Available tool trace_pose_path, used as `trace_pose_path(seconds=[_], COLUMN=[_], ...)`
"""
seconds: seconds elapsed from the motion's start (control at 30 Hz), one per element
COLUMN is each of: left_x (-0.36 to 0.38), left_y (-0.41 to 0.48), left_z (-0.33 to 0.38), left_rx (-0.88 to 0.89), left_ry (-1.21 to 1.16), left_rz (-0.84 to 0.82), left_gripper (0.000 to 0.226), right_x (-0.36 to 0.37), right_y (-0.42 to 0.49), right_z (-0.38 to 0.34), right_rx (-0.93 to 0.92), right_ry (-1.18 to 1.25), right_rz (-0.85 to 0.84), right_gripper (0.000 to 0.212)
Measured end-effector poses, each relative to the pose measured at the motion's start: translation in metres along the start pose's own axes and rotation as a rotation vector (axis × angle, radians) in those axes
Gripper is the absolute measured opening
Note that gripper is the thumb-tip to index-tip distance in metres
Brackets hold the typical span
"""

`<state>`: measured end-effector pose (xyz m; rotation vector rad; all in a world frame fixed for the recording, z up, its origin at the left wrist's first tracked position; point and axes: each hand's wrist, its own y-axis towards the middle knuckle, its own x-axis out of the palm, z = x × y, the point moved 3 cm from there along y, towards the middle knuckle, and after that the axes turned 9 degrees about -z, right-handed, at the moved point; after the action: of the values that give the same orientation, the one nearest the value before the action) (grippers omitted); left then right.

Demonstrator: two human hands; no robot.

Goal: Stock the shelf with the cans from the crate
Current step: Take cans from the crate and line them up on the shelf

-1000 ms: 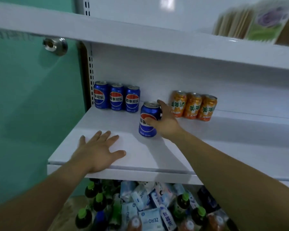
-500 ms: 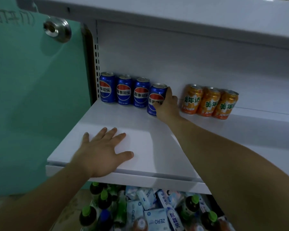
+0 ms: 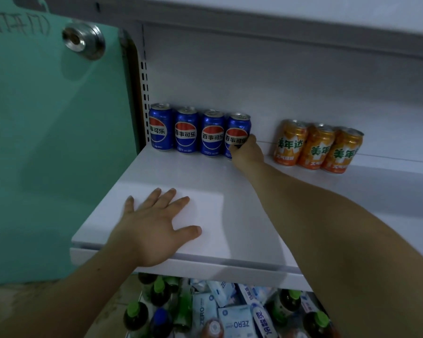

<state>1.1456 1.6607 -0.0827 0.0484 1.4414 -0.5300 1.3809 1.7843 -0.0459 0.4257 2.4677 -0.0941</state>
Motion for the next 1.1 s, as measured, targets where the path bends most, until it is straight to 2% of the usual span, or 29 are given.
trace_pose_path(seconds=[0.1, 0.27, 0.37, 0.43, 0.5, 0.7, 0.8, 0.97, 1.1], left_x=[-0.002, -0.007, -0.014, -0.019, -0.016, 0.04, 0.087, 0.177, 0.246], left_y=[0.0, -0.003, -0.004, -0.005, -0.011, -0.071, -0.108, -0.161, -0.179], left_z=[0.0, 0.002, 0.004, 0.026, 0.073, 0.271, 0.356, 0.451, 0.503], left_rx=[0.007, 0.011, -0.041, -0.068, 0.039, 0.607, 0.814, 1.009, 1.084], left_ry=[-0.009, -0.02, -0.019, -0.045, -0.041, 0.088, 0.148, 0.277, 0.381], left_rz=[0.005, -0.029, -0.064, -0.101, -0.153, -0.145, -0.228, -0.474, -0.559], left_gripper=[0.076, 0.076, 0.075, 0.081, 0.087, 0.074, 0.072, 0.071, 0.069], right_x=[-0.009, -0.059, -0.106, -0.141, -0.174, -0.264, -0.306, -0.348, -0.352], right_y=[-0.02, -0.09, -0.141, -0.177, -0.213, -0.332, -0.404, -0.517, -0.589], right_z=[0.0, 0.006, 0.025, 0.044, 0.065, 0.137, 0.182, 0.266, 0.345], right_rx=[0.007, -0.013, -0.014, 0.072, 0.165, 0.379, 0.543, 0.785, 0.974], right_ry=[-0.092, -0.419, -0.525, -0.534, -0.54, -0.543, -0.494, -0.415, -0.295], right_rz=[-0.066, -0.23, -0.203, -0.18, -0.143, -0.021, 0.05, 0.167, 0.219], right_gripper=[0.064, 0.072, 0.071, 0.072, 0.072, 0.071, 0.07, 0.072, 0.07])
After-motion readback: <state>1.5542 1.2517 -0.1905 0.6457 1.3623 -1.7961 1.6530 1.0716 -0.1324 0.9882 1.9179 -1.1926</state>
